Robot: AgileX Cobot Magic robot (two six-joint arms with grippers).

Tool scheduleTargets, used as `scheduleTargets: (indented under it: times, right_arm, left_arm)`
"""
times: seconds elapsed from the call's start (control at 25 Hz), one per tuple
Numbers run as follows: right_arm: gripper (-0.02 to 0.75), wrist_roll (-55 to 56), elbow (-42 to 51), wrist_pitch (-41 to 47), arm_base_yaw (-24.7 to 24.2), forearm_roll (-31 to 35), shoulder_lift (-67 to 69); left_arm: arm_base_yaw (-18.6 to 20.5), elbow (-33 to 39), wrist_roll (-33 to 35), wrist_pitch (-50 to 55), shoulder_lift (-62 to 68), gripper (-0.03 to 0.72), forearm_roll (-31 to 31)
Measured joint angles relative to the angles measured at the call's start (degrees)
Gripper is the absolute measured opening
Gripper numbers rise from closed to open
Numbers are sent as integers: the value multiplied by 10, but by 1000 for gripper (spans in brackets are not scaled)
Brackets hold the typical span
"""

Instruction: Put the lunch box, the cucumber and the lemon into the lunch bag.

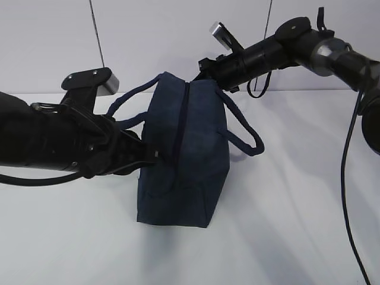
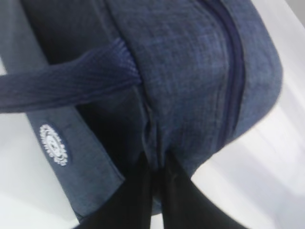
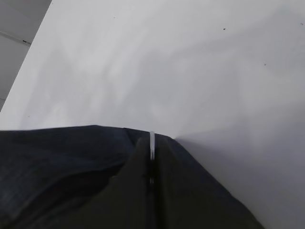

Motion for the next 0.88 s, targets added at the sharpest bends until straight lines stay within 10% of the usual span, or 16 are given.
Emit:
scheduleTargets:
  times: [0.88]
  right_arm:
    - [-13, 1, -1, 9, 27, -49, -29]
  left_arm:
    - [75, -9, 1, -251, 39, 3, 10]
